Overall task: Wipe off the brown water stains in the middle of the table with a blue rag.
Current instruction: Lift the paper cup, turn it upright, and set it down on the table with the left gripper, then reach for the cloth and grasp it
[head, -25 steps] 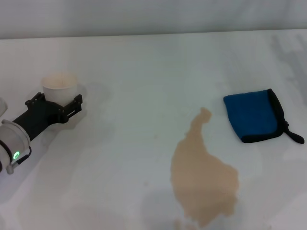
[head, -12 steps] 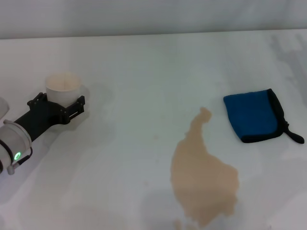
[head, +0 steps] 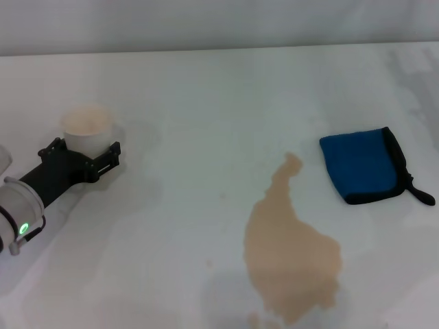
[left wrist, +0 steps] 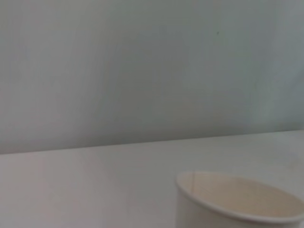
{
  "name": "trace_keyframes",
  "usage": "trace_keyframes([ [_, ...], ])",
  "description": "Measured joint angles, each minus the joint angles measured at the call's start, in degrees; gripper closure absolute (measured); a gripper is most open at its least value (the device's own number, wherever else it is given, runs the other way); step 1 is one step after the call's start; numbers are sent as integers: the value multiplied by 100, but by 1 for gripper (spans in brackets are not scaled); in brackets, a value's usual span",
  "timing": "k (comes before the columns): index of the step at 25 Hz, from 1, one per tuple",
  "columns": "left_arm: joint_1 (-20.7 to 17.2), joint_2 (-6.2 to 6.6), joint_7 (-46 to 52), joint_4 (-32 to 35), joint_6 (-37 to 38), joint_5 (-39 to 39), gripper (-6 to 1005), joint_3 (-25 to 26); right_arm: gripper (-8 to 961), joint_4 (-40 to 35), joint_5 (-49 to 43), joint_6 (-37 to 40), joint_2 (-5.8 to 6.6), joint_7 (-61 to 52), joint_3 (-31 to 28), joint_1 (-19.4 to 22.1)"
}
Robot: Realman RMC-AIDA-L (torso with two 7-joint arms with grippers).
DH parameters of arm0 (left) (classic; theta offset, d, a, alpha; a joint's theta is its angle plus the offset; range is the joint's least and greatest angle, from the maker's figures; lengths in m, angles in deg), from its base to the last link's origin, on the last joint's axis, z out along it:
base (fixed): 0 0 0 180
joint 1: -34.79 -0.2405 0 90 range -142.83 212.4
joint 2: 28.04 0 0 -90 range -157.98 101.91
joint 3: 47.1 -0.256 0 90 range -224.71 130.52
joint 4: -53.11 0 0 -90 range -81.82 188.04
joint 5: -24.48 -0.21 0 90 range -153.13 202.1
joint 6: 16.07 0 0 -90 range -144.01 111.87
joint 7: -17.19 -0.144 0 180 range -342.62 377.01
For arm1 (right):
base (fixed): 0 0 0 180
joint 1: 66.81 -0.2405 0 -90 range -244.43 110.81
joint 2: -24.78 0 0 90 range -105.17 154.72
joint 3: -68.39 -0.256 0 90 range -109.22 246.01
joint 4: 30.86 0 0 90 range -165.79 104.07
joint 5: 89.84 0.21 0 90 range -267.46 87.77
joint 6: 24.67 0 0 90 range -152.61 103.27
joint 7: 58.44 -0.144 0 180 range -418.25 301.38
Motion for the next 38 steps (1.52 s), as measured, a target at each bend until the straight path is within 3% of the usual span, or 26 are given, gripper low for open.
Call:
trace_keyframes([
  [11,-99,0,34,-184,-312,2,126,0,87,-12,0,1,0,0,0,-8],
  [29,-744,30,48,-181,-1086,-12,129,9,87,-12,0,10,-9,0,0,3],
  [38,-1106,35,61,-187,-1862,15,131,45,87,2,19,-21,-21,0,-203,0],
])
